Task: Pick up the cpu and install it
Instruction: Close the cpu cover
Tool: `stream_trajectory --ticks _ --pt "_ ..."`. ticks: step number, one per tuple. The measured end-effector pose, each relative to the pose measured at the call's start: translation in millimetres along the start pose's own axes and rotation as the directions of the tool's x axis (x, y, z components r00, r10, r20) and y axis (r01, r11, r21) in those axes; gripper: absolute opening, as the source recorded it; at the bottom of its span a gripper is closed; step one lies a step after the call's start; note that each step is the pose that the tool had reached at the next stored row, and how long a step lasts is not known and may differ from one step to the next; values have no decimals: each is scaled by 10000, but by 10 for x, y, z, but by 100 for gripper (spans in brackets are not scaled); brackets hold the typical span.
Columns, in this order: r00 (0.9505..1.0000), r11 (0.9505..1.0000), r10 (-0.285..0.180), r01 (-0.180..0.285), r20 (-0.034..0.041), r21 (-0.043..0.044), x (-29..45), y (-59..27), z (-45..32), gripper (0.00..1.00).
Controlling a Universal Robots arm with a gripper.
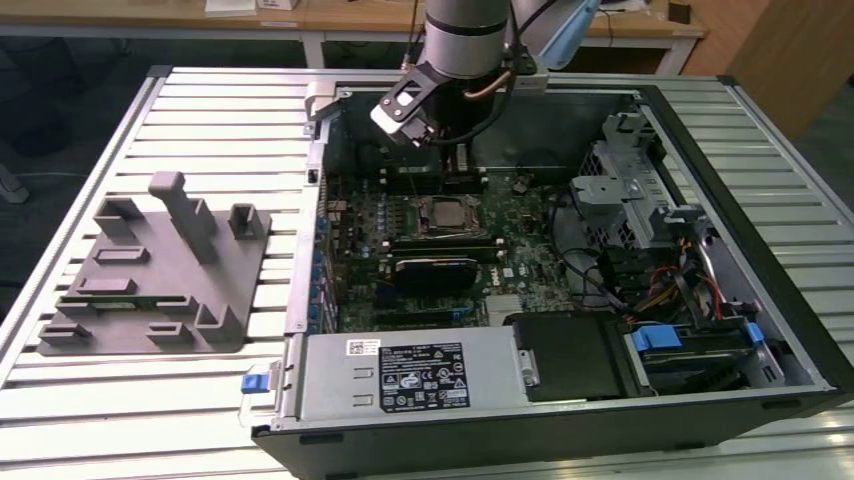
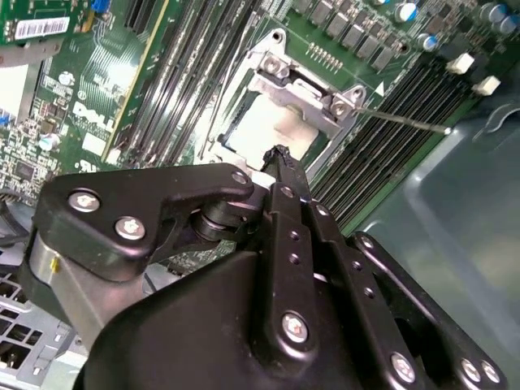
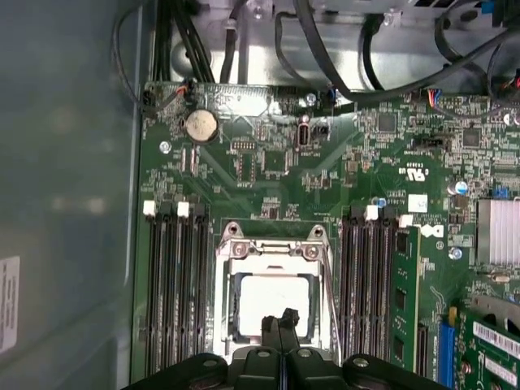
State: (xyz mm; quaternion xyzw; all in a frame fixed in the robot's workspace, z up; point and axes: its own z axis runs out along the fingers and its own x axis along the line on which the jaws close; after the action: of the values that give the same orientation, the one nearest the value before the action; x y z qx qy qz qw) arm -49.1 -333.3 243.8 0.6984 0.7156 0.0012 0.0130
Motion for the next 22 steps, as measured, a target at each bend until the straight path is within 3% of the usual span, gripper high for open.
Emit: stream_trajectory --ticks 22 --pt "10000 10000 -15 15 10 1 2 -42 61 11"
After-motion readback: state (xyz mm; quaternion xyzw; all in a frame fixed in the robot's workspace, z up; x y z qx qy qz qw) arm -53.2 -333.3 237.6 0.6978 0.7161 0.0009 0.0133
